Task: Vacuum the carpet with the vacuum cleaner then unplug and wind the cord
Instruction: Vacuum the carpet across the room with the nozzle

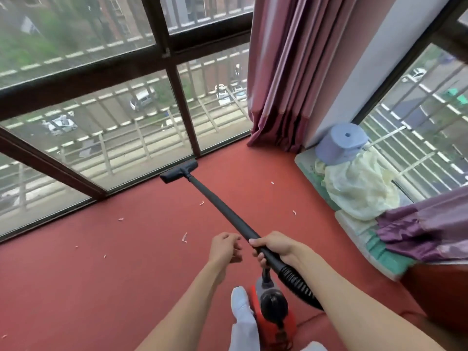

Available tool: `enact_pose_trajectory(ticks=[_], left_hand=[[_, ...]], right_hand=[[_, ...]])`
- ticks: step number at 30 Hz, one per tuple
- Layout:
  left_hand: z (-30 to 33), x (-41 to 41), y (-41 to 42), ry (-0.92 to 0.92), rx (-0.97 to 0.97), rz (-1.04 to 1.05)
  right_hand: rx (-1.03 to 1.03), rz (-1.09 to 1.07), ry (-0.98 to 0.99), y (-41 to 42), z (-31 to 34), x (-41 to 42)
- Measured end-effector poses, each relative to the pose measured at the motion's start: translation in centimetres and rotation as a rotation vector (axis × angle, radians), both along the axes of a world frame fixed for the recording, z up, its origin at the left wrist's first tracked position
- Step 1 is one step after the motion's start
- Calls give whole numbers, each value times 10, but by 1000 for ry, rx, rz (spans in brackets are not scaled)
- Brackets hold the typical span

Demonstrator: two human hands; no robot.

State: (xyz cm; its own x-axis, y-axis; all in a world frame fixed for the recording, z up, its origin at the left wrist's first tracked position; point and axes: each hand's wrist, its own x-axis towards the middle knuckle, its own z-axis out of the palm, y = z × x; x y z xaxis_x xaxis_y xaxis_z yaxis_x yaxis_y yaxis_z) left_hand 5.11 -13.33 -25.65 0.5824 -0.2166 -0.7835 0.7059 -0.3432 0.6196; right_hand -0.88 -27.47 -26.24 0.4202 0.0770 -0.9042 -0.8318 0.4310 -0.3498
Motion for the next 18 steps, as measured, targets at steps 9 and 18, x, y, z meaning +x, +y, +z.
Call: enact_pose_trajectory(ticks=[9, 18], left_hand=[[-1, -28, 93, -44, -1, -21], [-3, -55, 104, 31, 5, -275]], right_hand=[[-94, -138, -130, 41, 17, -25], [-167, -413, -74, 84, -31, -116]])
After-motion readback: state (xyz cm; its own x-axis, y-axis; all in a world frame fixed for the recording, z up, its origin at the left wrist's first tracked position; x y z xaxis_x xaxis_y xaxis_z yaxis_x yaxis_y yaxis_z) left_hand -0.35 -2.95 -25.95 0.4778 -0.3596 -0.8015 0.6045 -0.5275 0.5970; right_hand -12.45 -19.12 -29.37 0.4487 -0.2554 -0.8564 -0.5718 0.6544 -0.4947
